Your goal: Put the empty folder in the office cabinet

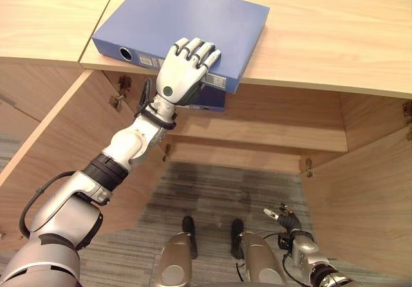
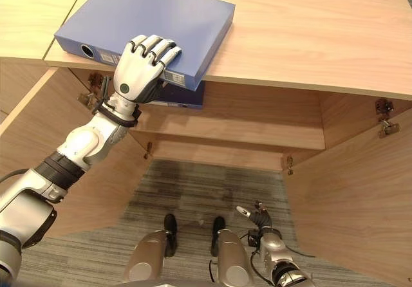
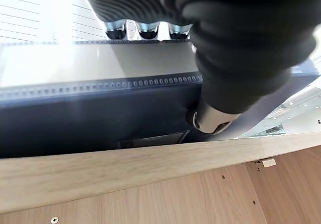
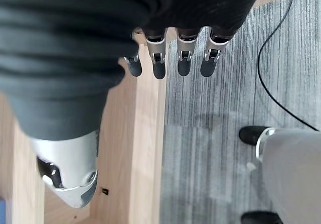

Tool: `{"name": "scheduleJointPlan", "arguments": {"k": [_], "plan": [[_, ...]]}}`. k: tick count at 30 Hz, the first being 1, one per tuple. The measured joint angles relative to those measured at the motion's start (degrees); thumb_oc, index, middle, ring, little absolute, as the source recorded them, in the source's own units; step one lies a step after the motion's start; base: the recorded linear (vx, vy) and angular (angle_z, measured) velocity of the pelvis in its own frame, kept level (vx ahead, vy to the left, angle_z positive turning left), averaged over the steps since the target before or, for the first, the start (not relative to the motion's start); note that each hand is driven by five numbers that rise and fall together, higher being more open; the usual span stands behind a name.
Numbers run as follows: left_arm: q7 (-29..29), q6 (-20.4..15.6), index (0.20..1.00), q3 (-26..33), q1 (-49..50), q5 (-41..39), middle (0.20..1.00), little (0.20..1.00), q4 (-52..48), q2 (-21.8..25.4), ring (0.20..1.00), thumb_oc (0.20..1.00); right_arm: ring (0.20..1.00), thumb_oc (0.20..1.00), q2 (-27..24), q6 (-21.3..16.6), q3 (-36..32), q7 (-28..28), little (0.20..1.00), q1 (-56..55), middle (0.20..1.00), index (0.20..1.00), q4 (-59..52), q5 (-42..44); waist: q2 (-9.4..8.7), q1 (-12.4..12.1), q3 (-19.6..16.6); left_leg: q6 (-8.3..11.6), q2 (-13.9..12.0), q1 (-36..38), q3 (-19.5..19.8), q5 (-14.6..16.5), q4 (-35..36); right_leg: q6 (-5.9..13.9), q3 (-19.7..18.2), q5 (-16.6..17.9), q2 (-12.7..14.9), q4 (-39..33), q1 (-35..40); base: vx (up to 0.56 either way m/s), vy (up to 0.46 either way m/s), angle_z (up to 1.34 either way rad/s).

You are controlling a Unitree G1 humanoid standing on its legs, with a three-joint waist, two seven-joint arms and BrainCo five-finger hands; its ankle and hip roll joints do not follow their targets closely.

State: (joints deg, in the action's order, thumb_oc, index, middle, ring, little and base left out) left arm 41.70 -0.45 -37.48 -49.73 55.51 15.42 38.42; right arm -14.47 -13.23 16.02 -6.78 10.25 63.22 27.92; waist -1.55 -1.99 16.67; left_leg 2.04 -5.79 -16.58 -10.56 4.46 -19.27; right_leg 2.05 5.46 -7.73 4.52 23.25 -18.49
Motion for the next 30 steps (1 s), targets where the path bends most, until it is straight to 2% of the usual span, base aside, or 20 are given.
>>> {"name": "scheduleJointPlan", "arguments": {"k": [5,9,10,12,16,18,20,25,30], "plan": [[-0.30,-0.21,0.200,1.13,-0.04,-0.07,0.200,0.200,-0.23,0.14,0.200,0.200,1.000,1.000,0.01,0.01,-0.30,-0.15,1.000,0.19,1.000,1.000,0.40,0.23,-0.12,-0.08,0.31,0.04,-0.55,-1.43,0.29,2.44,-4.19,-0.26,-0.06,-1.84,0.10,3.85,-0.97,0.04,-0.011,0.01],[-1.80,-1.00,0.200,2.41,1.58,-0.22,0.200,0.200,-1.45,0.12,0.200,0.200,1.000,1.000,0.08,0.10,-1.01,-0.10,1.000,-0.75,1.000,1.000,0.47,0.25,-0.13,-0.23,0.34,0.24,-0.48,1.12,0.41,2.60,-2.78,-0.07,0.25,-2.30,0.20,3.00,1.42,0.14,-0.031,0.02],[-2.87,-2.21,0.200,5.44,5.48,-1.50,0.200,0.200,-3.86,-0.08,0.200,0.200,1.000,1.000,0.19,0.16,-1.65,0.03,1.000,-1.90,1.000,1.000,0.31,0.23,-0.29,-0.06,0.13,0.77,-0.26,5.25,0.03,1.68,0.94,0.16,0.34,-1.68,0.02,0.10,5.07,0.12,-0.021,-0.01],[-3.20,-3.25,0.200,8.76,8.95,-4.05,0.200,0.200,-7.26,0.02,0.200,0.200,1.000,1.000,0.38,0.27,-2.62,0.16,1.000,-3.65,1.000,1.000,-0.07,0.22,-1.23,-0.21,-1.55,1.11,0.23,8.98,-0.02,-0.91,6.89,-0.40,1.03,-0.50,-0.26,-4.00,7.92,0.08,-0.010,0.05],[-3.81,-6.05,0.200,17.77,16.30,-10.30,0.200,0.200,-14.77,-0.38,0.200,0.200,1.000,1.000,1.02,1.28,-3.33,0.22,1.000,-3.88,1.000,1.000,-0.48,-0.45,-0.65,-0.11,-4.95,1.16,0.65,13.80,-0.87,-4.82,16.62,-0.15,1.58,3.04,-1.30,-12.36,12.26,0.07,-0.008,-0.04],[-3.95,-6.70,0.200,20.13,17.27,-12.88,0.200,0.200,-16.17,-0.12,0.200,0.200,1.000,1.000,1.36,1.63,-3.42,0.22,1.000,-3.91,1.000,1.000,-0.50,-0.73,-0.25,-0.98,-6.07,1.18,0.74,15.71,-0.87,-5.28,18.49,-0.11,1.84,3.98,-1.62,-15.41,14.75,0.08,-0.002,0.03],[-4.10,-7.63,0.200,26.10,21.68,-16.49,0.200,0.200,-19.81,-0.66,0.200,0.200,1.000,1.000,2.09,1.62,-3.97,0.35,1.000,-4.77,1.000,1.000,-0.35,-2.23,0.17,-1.08,-8.99,1.28,0.93,17.53,-1.14,-5.68,21.23,0.51,1.61,5.24,-2.05,-19.48,17.03,0.06,0.009,-0.05],[-4.32,-9.71,0.200,36.50,28.76,-24.77,0.200,0.200,-28.48,-4.60,0.200,0.200,1.000,1.000,2.24,2.36,-5.01,0.57,1.000,-8.08,1.000,1.000,-0.18,-2.82,0.79,-2.56,-13.85,1.31,1.76,21.32,-0.86,-5.79,24.19,1.17,1.93,6.57,-1.97,-25.66,22.67,0.08,0.009,0.06],[-7.94,-12.95,0.200,37.84,30.42,-35.64,0.200,0.200,-32.13,-5.95,0.200,0.200,1.000,1.000,2.14,2.71,-5.04,1.23,1.000,-9.09,1.000,1.000,-0.35,-4.45,1.03,-3.33,-15.18,1.33,2.02,22.45,-0.75,-5.78,24.31,1.37,2.06,6.67,-1.79,-26.46,24.21,0.03,0.005,0.01]]}}
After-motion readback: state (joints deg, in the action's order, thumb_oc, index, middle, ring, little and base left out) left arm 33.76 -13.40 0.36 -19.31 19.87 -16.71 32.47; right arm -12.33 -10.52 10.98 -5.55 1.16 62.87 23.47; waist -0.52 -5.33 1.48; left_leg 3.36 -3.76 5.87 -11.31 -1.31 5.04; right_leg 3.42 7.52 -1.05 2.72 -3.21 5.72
